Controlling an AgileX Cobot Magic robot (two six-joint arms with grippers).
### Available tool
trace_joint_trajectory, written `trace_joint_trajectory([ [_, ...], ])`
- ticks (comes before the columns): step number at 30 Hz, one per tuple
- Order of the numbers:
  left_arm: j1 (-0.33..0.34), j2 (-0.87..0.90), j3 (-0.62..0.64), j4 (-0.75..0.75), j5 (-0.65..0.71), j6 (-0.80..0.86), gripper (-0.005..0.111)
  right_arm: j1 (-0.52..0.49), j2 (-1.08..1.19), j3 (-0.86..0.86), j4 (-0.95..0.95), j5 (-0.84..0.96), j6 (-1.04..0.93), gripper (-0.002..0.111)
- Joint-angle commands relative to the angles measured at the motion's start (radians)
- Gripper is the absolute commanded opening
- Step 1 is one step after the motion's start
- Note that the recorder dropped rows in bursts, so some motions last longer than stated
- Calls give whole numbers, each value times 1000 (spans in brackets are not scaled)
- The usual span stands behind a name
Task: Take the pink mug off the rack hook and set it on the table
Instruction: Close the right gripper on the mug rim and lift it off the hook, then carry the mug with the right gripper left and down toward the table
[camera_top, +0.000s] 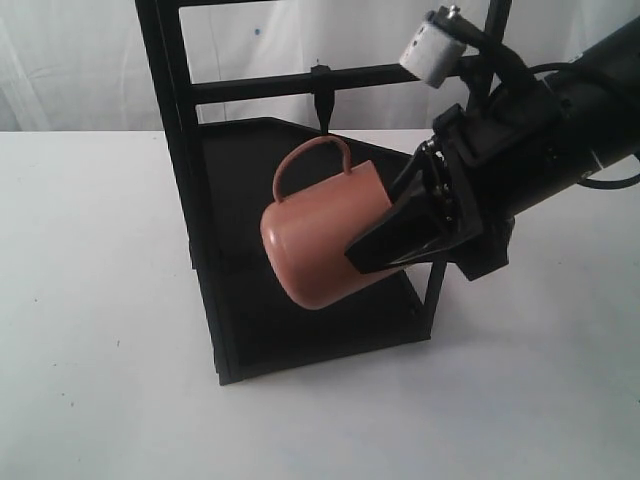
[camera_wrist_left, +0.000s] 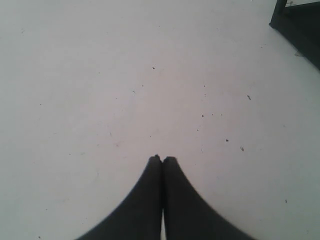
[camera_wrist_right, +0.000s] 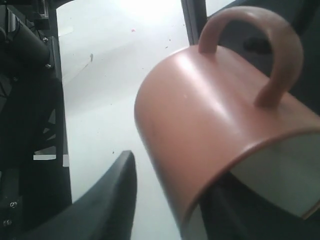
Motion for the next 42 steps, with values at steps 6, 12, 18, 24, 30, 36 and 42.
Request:
trace_joint_trajectory([
  [6, -8, -4, 4, -9, 16, 2, 0, 1, -1, -4, 14, -40, -22, 0],
  [12, -8, -4, 4, -9, 16, 2, 0, 1, -1, -4, 26, -24, -32, 0],
  [18, -8, -4, 4, -9, 16, 2, 0, 1, -1, -4, 54, -32, -35, 0],
  [24, -8, -4, 4, -9, 16, 2, 0, 1, -1, -4, 81, -31, -35, 0],
  [30, -8, -4, 4, -9, 16, 2, 0, 1, -12, -4, 81, -28, -32, 0],
  [36, -8, -4, 4, -9, 16, 2, 0, 1, -81, -4, 81, -30, 2, 0],
  [42, -8, -4, 4, -9, 16, 2, 0, 72, -159, -4, 79, -32, 44, 0],
])
